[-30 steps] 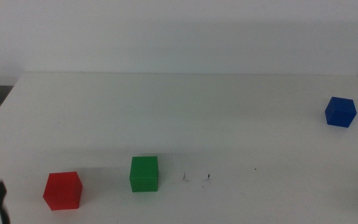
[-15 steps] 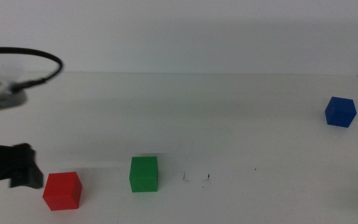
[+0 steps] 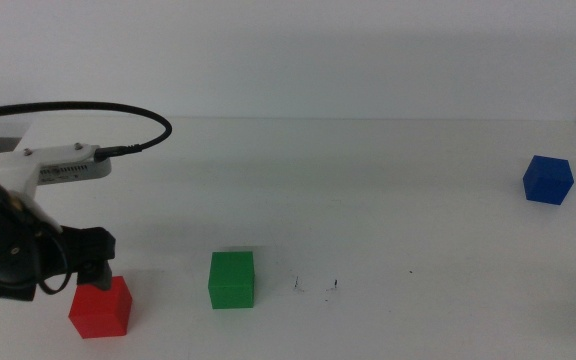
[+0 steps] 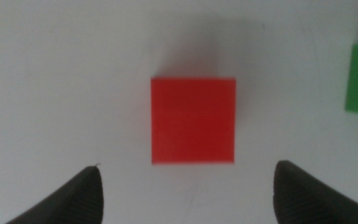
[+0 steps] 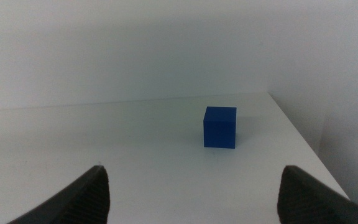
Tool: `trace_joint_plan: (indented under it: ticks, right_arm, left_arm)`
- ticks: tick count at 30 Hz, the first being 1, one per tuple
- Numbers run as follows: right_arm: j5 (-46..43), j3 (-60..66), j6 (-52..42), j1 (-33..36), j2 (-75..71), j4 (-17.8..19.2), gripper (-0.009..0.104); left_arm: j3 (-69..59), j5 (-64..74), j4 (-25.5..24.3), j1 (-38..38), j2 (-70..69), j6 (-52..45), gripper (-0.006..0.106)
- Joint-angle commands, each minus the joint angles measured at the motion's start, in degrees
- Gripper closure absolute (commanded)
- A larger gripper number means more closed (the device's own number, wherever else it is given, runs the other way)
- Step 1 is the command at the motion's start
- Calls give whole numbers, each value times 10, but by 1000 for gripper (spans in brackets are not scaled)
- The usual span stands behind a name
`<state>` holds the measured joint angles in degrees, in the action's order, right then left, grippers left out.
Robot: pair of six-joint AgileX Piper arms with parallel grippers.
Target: Stack red cubes first, then green, then blue cubes in a specific spot.
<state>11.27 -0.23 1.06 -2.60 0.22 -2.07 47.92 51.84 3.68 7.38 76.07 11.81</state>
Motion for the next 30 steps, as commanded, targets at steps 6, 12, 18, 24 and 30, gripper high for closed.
trace_joint_plan:
  ticks: [6,12,18,24,30]
  right_arm:
    - [-6,2,-5,-3,-2,4,3]
    - [-6,2,-5,-3,-2,4,3]
    - [-6,2,-5,-3,-2,4,3]
    - [-6,2,-5,-3,-2,4,3]
    - [-6,2,-5,-3,-2,4,3]
  left_arm:
    - [2,-56,15,3,61,2,7]
    - [0,-83,15,5,117,1,7]
    - [1,-104,8,6,170,0,15]
    - [1,-98,27,6,177,1,66]
    - [94,6,19,99,121,96,102]
